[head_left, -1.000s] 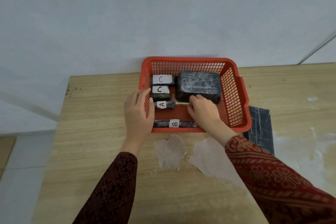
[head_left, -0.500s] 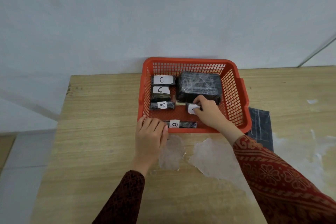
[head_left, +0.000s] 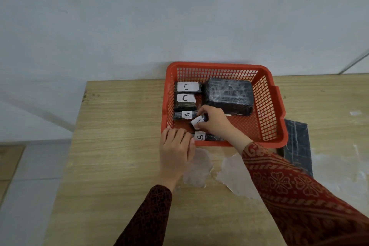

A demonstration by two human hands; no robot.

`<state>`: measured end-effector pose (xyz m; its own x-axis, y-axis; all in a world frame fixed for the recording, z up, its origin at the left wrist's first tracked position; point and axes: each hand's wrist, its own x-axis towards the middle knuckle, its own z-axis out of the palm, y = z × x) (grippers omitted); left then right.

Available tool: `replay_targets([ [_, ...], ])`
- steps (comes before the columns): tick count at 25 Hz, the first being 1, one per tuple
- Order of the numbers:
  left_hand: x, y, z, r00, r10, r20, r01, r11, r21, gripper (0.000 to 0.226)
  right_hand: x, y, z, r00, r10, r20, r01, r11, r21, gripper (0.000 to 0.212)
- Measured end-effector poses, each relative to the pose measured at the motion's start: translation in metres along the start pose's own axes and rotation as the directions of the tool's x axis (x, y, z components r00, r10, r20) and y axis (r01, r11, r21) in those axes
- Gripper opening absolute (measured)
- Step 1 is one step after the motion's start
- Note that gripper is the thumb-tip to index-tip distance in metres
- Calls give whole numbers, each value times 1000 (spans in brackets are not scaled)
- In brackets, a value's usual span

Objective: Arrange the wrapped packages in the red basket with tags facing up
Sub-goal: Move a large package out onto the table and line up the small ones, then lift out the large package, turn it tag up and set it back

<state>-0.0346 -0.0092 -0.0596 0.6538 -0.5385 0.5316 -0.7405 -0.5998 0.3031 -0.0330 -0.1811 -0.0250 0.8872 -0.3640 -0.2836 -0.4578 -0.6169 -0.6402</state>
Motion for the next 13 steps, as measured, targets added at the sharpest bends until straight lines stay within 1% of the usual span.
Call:
replay_targets([
  [2, -1, -1, 1, 1000, 4, -15, -4, 1000, 7, 25, 2, -4, 8, 997, 74, -27, -74, 997, 27, 29],
  [5, -1, 0, 1, 1000, 3, -13, -3, 1000, 13, 27, 5, -7, 19, 991, 130, -42, -131, 991, -6, 28],
  [7, 0, 1, 2, 1000, -5, -14, 5, 1000, 14, 28, 7, -10, 23, 980, 179, -91, -181, 983, -9, 40],
  [9, -1, 1, 2, 1000, -6, -14, 6, 1000, 12, 29, 7, -12, 26, 970, 216, -115, -224, 973, -58, 44],
  [10, -1, 1, 1, 1000, -2, -13, 2, 1000, 8, 29, 7, -12, 28, 969, 218, -116, -225, 973, -57, 42],
  [13, 0, 2, -2, 1000, 2, 1, -2, 1000, -6, 29, 4, -10, 24, 983, 168, -73, -162, 983, 84, 29],
])
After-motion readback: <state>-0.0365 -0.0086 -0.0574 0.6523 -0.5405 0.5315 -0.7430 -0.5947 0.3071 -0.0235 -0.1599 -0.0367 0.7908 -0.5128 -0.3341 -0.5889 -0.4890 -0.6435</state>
